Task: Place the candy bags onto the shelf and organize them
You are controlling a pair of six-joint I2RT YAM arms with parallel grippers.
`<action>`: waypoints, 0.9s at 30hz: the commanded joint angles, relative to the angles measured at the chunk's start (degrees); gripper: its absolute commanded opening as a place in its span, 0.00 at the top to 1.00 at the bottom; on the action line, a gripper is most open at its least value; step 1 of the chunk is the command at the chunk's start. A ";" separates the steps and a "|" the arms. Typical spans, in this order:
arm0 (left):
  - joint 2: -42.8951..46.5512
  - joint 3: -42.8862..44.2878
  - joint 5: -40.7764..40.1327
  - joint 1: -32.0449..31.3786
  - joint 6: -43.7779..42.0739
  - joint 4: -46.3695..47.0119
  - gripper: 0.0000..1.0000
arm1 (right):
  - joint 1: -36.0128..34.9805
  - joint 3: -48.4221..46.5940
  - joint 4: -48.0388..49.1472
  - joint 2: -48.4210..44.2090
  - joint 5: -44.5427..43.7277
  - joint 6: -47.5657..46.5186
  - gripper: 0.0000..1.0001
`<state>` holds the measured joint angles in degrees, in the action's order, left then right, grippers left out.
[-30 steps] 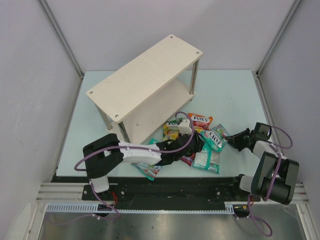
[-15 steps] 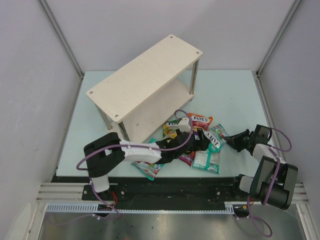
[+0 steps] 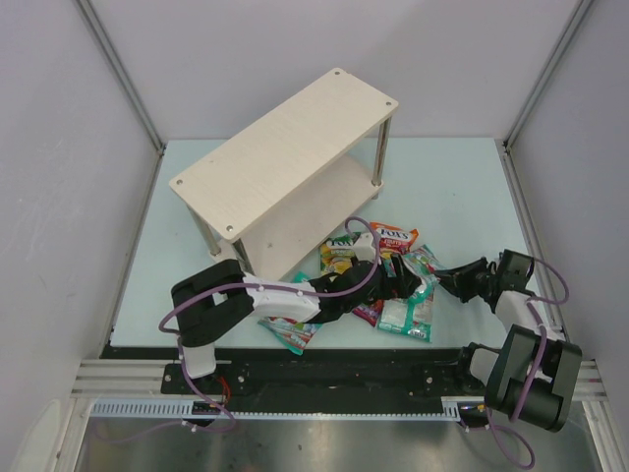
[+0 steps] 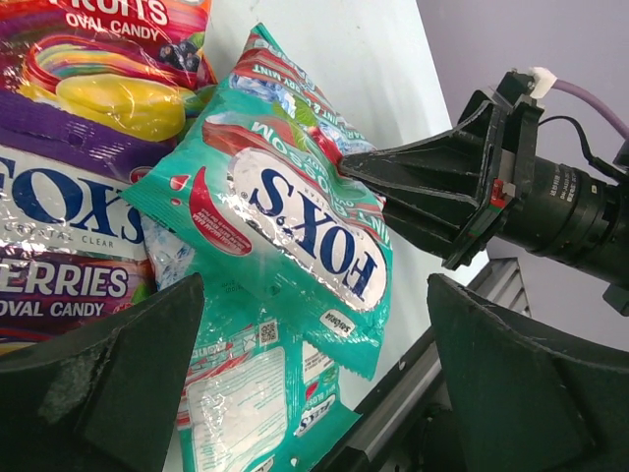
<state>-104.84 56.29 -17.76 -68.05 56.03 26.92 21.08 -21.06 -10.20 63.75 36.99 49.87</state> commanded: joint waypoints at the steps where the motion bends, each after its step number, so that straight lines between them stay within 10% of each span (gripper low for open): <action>1: -0.72 -1.53 0.88 0.29 2.50 5.16 0.00 | -0.07 0.32 0.62 -1.69 5.81 3.30 1.00; 27: -0.11 -5.49 4.31 0.99 20.61 15.88 0.24 | -0.08 0.67 -2.19 -10.57 9.58 4.80 1.00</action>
<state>-105.75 51.31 -14.11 -67.35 71.83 37.82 21.08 -20.47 -12.29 54.65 43.22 53.58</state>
